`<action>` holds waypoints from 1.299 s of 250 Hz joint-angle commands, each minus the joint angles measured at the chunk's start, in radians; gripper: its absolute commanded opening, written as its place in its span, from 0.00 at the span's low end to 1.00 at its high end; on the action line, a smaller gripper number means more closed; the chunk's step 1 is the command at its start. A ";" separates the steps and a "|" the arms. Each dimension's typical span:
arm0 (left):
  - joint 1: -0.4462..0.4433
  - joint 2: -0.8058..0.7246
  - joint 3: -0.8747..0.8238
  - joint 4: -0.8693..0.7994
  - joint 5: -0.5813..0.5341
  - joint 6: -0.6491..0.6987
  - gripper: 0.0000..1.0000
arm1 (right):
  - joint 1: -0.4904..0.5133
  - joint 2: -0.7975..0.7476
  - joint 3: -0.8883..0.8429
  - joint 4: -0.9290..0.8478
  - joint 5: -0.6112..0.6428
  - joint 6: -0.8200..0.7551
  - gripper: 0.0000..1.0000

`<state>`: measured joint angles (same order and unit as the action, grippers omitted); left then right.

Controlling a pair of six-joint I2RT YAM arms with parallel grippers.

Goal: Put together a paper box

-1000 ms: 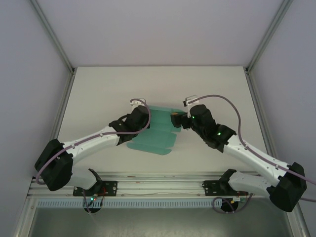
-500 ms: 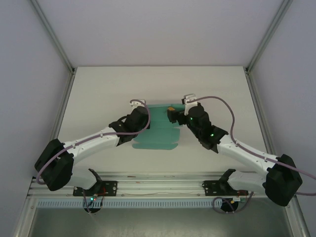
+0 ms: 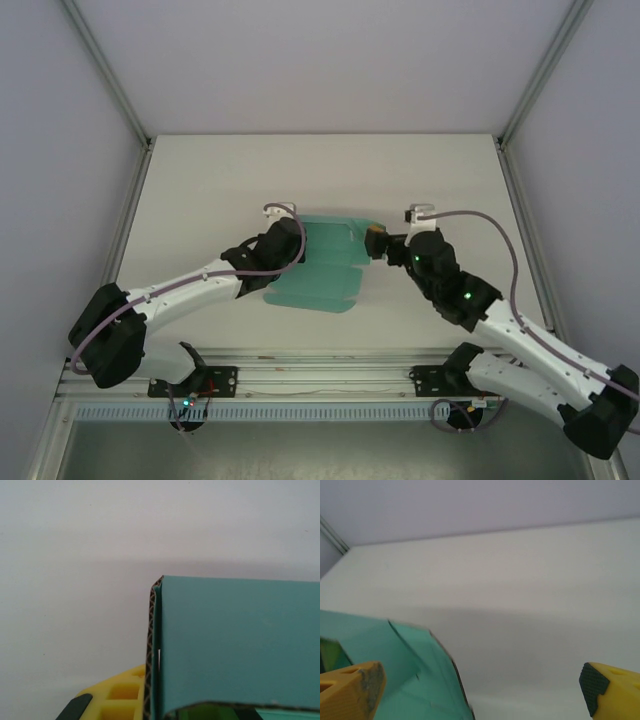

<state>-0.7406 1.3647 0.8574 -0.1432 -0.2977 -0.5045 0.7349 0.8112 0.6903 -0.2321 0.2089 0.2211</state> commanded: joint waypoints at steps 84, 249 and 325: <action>-0.003 -0.015 0.039 -0.045 -0.038 -0.011 0.00 | 0.000 0.037 -0.119 -0.118 0.017 0.163 1.00; -0.003 -0.002 0.046 -0.046 -0.032 -0.019 0.00 | -0.006 0.078 -0.103 -0.082 0.028 0.091 1.00; -0.003 -0.020 0.040 -0.044 -0.030 -0.030 0.00 | -0.009 0.004 -0.196 -0.085 -0.006 0.146 1.00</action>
<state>-0.7399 1.3647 0.8688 -0.1753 -0.3077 -0.5213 0.7319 0.8158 0.5259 -0.2893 0.1841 0.3336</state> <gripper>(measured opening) 0.098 0.998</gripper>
